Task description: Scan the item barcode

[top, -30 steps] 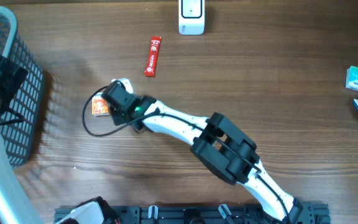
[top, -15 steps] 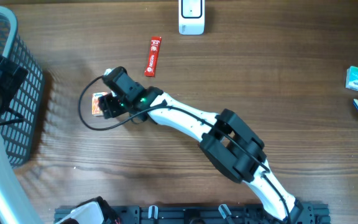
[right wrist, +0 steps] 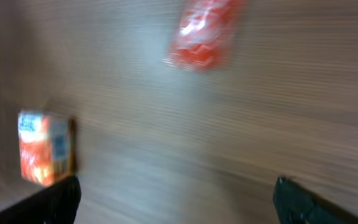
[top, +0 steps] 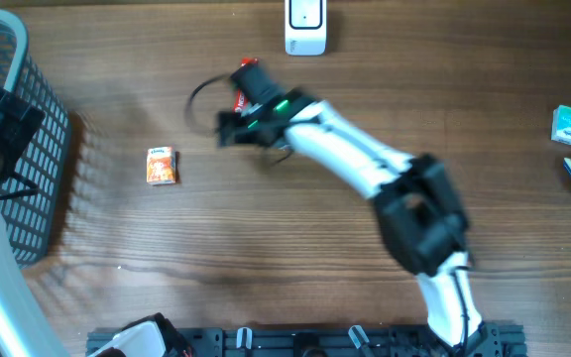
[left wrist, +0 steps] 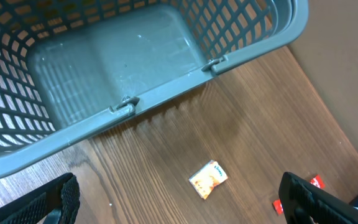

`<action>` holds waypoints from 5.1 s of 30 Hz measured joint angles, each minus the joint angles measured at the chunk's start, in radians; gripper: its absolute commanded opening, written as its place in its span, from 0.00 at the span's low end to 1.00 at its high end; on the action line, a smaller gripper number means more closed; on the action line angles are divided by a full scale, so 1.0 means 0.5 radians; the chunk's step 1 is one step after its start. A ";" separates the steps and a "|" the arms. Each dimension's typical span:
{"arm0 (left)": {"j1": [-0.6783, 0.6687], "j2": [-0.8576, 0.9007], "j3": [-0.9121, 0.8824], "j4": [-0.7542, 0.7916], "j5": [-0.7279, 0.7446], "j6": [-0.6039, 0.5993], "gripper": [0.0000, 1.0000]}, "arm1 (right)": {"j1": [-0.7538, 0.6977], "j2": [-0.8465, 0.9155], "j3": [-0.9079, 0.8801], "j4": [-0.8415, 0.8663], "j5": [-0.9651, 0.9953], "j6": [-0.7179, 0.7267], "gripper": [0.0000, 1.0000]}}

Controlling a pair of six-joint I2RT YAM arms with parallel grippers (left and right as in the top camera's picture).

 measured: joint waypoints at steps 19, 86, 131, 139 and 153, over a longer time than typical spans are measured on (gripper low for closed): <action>-0.022 0.011 0.000 -0.015 0.674 0.065 1.00 | -1.225 -0.364 0.015 -0.942 0.037 0.031 1.00; -0.819 1.345 -0.987 0.909 1.448 0.748 0.26 | -1.268 -0.364 0.015 -0.291 0.037 0.039 1.00; 0.269 0.452 0.320 -0.210 0.382 0.052 1.00 | -1.234 -0.364 0.015 -0.217 -0.668 -0.159 1.00; 0.320 0.452 0.320 -0.210 0.376 0.044 1.00 | -0.690 -0.364 0.015 -0.480 -0.567 -0.596 1.00; 0.324 0.452 0.320 -0.210 0.376 0.044 1.00 | 0.240 -0.364 0.013 -0.404 0.244 -0.641 0.91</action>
